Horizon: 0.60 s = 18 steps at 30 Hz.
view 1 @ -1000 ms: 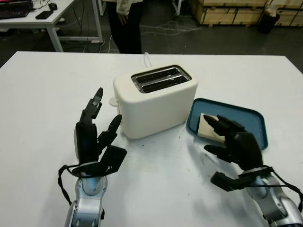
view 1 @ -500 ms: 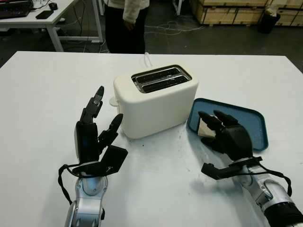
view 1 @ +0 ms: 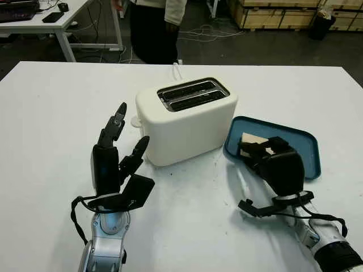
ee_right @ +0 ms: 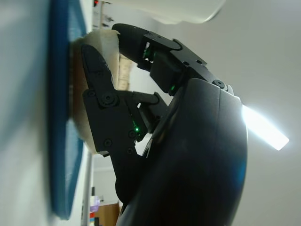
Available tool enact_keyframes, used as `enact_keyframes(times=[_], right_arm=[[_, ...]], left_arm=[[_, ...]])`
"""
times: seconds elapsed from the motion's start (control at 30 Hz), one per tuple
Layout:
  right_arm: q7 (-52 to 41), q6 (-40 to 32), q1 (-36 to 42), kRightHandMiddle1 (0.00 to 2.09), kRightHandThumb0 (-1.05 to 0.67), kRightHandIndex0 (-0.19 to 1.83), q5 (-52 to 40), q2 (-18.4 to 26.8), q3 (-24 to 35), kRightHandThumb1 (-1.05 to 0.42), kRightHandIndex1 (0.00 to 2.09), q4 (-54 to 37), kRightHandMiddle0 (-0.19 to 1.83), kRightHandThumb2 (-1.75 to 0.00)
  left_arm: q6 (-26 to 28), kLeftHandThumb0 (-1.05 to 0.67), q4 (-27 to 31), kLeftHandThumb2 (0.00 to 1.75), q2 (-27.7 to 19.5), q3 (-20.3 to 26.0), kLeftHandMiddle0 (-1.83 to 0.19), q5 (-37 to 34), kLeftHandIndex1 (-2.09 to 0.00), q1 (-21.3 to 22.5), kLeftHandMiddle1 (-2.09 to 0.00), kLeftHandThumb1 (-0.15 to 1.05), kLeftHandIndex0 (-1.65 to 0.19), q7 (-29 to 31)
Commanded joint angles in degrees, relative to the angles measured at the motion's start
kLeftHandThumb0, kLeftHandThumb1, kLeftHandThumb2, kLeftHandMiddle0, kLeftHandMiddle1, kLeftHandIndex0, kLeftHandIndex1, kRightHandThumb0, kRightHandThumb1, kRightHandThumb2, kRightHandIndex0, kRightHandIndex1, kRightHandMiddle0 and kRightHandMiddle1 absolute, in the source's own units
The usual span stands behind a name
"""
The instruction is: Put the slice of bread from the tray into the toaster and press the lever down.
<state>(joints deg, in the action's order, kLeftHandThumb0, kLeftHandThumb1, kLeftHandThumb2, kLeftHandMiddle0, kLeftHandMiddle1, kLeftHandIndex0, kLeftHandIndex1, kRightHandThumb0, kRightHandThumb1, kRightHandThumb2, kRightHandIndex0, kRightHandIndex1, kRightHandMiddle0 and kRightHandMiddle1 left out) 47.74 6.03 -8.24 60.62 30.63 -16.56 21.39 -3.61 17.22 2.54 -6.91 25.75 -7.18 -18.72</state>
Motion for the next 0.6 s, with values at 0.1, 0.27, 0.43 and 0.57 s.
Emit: enact_keyframes(times=[0.1,0.27,0.43,0.57], right_arm=[[-3.05,-3.62,2.03,1.63,-0.39,0.73,1.48,0.57,-0.49,-0.92,1.74,-5.98,0.59,-0.03],[-5.06,-3.77,2.95,1.66,-0.36,0.74,1.25,0.91,-0.16,-0.92,1.75,-9.21,0.57,-0.06],[-4.1,-2.19,2.29,1.67,-0.33,0.73,1.33,1.72,-0.76,-0.92,1.75,-7.8,0.56,-0.05],[-2.47,-0.18,1.49,1.61,-0.29,0.73,0.83,1.99,-0.78,-0.92,1.75,-6.91,0.59,-0.04]], left_arm=[[0.27,-0.5,1.1,0.3,0.35,-0.2,-0.24,0.43,0.0,-0.43,-0.63,0.92,-0.41,-0.03],[-0.11,-0.49,0.66,0.3,0.31,-0.19,-0.24,0.91,-0.01,-0.26,-0.64,0.92,-0.41,-0.58],[0.03,-0.5,0.32,0.29,0.43,-0.33,-0.25,1.14,-0.01,0.03,-0.63,0.92,-0.42,-0.91],[-0.45,-0.5,-0.35,0.29,0.34,-0.46,-0.25,0.93,-0.01,0.26,-0.64,0.92,-0.42,-1.03]])
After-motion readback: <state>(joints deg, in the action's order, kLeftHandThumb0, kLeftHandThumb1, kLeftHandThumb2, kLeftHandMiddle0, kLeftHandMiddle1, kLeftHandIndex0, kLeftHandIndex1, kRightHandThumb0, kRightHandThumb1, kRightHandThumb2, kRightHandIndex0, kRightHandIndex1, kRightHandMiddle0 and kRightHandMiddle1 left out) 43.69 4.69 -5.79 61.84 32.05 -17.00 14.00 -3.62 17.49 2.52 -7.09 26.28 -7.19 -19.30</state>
